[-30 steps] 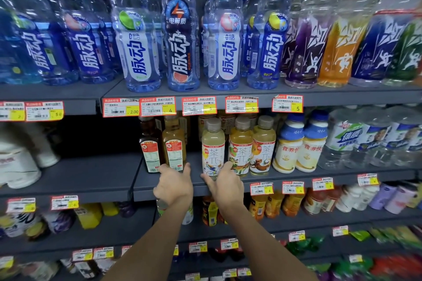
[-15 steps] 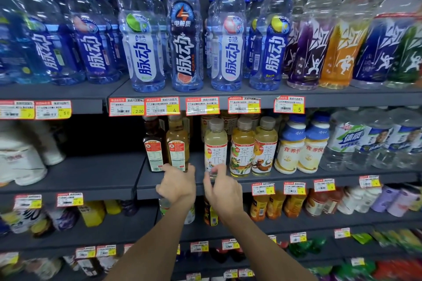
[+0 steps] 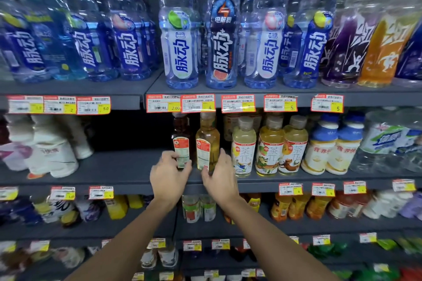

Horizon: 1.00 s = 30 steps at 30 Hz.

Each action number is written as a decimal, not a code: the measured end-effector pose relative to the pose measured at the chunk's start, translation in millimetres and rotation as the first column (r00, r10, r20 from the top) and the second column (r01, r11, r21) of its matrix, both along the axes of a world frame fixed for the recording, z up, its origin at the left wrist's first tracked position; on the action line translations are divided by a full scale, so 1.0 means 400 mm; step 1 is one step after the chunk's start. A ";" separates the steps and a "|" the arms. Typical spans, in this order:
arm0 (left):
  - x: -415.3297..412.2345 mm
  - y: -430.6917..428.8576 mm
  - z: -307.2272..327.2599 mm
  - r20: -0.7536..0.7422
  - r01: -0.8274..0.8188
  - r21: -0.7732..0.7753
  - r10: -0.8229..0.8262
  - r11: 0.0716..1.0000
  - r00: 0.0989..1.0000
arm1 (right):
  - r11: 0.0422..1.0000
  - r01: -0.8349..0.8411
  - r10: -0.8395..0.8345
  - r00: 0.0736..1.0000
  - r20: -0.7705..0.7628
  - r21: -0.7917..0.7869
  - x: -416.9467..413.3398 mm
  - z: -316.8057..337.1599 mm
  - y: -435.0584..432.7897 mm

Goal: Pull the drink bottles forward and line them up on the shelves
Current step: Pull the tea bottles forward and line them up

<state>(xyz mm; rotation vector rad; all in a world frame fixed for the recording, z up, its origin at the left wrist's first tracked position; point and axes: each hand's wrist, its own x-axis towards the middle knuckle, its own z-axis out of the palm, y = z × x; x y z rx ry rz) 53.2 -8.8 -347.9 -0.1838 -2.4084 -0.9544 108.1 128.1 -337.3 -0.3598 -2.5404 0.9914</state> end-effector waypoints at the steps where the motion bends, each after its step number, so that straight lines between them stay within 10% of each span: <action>1: -0.008 -0.005 0.008 0.034 0.007 0.050 -0.009 0.999 0.999 | 1.000 0.012 -0.012 1.000 0.020 0.013 -0.008 0.002 -0.006; 21: -0.146 -0.080 0.031 0.369 0.371 0.301 -0.466 0.878 0.804 | 0.974 0.216 -0.220 0.973 0.063 0.066 -0.038 -0.015 -0.060; 30: -0.131 -0.076 0.029 0.411 0.393 0.397 -0.543 0.830 0.732 | 0.961 0.159 -0.149 0.987 0.063 -0.225 -0.050 -0.004 -0.059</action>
